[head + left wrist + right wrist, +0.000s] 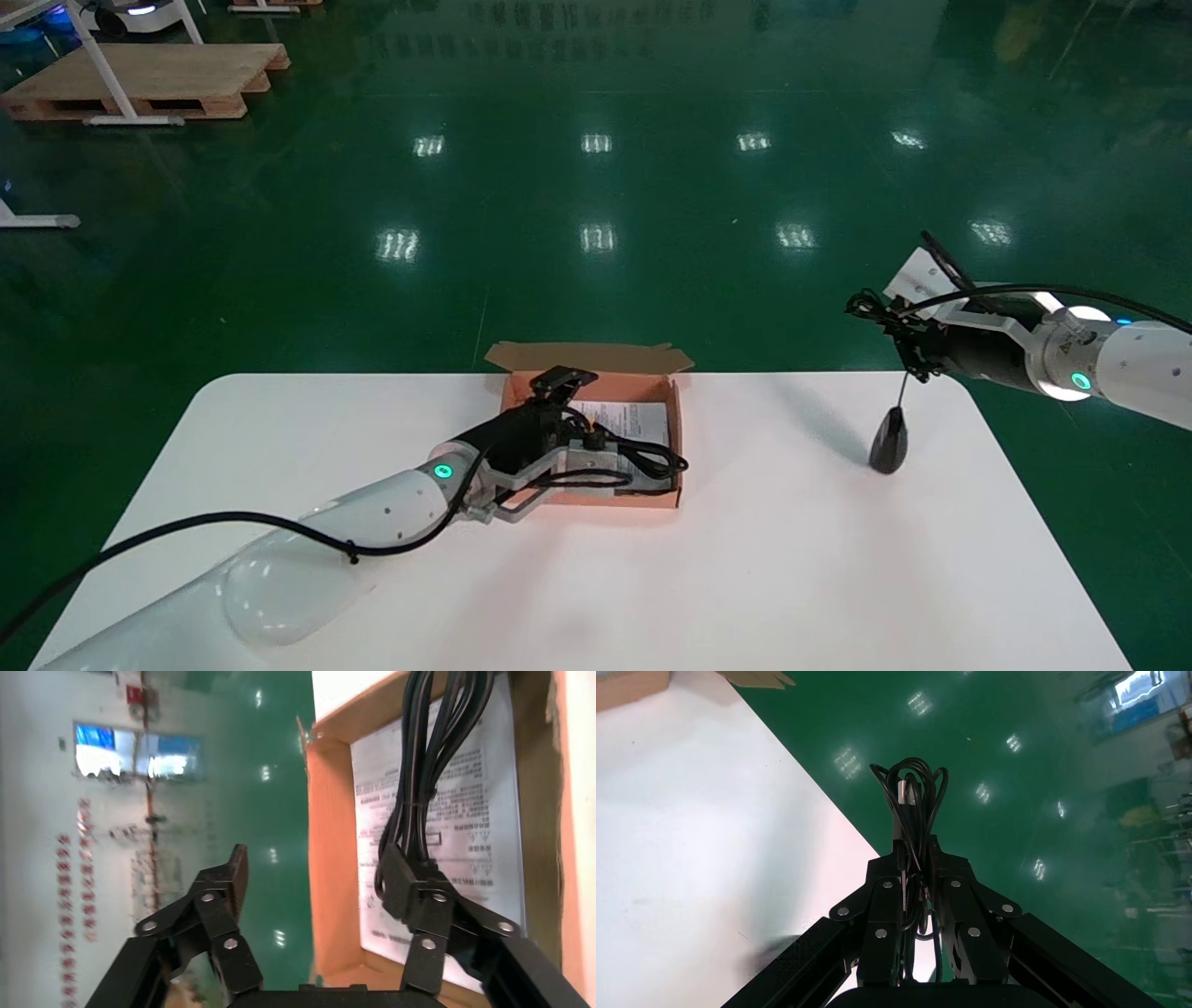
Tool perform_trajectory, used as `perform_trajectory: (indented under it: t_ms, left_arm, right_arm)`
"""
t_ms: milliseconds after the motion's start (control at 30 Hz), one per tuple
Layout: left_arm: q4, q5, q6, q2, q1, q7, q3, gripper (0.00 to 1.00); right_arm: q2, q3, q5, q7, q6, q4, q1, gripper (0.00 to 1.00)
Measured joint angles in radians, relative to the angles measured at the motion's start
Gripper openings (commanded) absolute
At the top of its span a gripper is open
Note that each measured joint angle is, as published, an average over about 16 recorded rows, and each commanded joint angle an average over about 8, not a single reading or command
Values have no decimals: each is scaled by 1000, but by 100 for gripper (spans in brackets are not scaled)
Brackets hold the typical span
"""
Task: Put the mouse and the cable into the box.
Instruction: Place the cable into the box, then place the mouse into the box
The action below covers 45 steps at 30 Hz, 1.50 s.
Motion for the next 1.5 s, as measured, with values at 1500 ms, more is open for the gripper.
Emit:
perform_trajectory:
  t_ms: [1500]
  left_arm:
    - [344, 2, -44, -41, -204, -240, -20, 100]
  right_arm:
    - [-365, -285, 264, -314, 93, 68, 11, 0]
